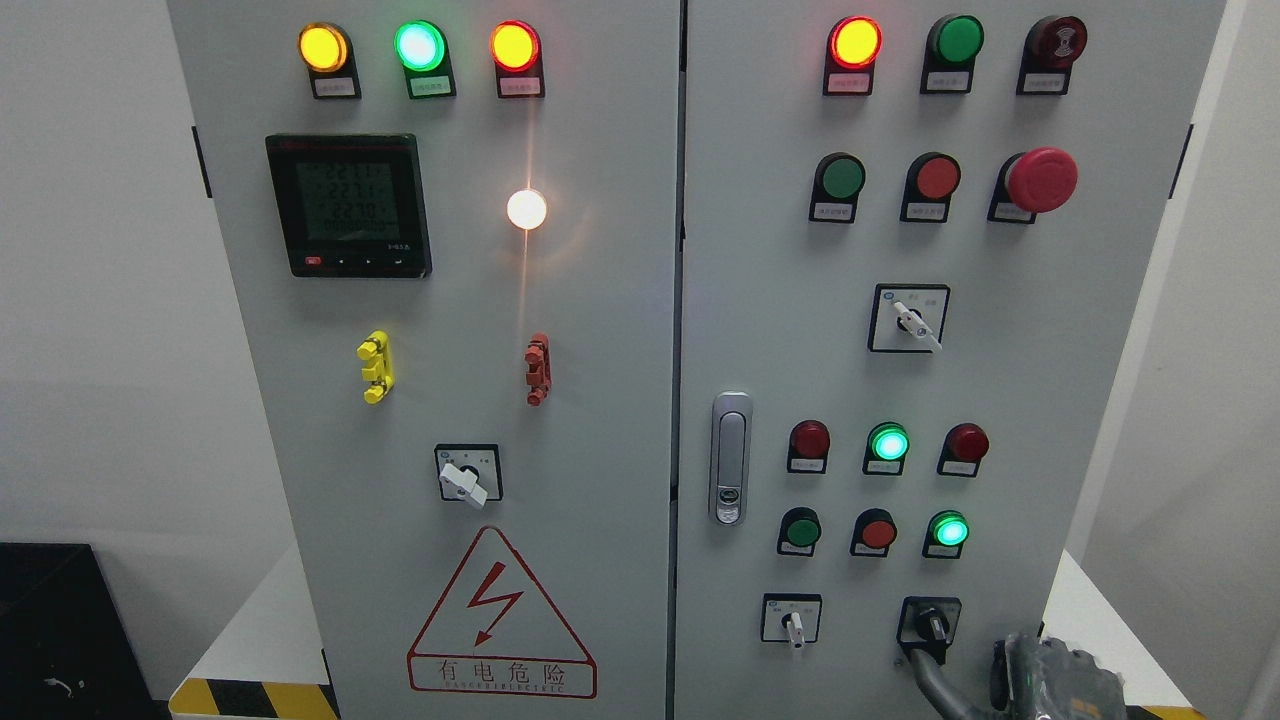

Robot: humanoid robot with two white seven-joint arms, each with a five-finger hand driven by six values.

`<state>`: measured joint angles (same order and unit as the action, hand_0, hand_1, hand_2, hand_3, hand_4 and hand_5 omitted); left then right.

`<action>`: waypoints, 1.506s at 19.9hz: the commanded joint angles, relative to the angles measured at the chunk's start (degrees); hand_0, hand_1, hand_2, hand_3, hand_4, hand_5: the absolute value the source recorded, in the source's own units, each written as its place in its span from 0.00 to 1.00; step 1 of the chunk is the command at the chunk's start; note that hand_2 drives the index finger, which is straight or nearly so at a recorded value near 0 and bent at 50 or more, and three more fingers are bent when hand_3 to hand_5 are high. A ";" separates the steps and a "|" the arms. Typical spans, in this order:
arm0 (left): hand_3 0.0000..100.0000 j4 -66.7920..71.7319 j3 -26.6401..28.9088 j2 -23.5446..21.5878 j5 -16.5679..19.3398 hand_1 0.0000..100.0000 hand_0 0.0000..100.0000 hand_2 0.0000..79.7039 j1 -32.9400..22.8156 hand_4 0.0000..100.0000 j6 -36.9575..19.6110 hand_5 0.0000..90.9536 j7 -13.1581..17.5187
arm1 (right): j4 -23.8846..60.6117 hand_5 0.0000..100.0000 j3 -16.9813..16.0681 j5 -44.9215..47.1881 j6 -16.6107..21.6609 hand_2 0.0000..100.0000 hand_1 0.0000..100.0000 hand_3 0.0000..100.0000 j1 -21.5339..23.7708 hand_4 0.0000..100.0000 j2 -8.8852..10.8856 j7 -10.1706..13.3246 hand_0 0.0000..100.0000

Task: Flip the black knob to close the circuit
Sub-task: 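Grip the black knob with the right hand and twist it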

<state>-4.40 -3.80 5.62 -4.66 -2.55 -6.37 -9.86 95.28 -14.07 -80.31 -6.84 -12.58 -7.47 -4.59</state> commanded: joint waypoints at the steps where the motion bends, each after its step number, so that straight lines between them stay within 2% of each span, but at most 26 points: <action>1: 0.00 0.01 0.02 0.00 0.00 0.56 0.12 0.00 0.00 0.00 -0.04 0.00 -0.24 | -0.10 0.99 -1.31 0.06 -0.11 0.92 0.00 1.00 -0.60 1.00 0.00 -0.16 0.00; 30: 0.00 0.01 0.02 0.00 0.00 0.56 0.12 0.00 0.00 0.00 -0.04 0.00 -0.16 | 0.52 0.99 -2.63 0.68 -0.19 0.93 0.00 1.00 -1.31 1.00 -0.09 0.11 0.00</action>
<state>-4.41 -3.80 5.63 -4.66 -2.55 -6.37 -10.09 95.40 -16.07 -79.74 -6.98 -13.73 -7.56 -4.88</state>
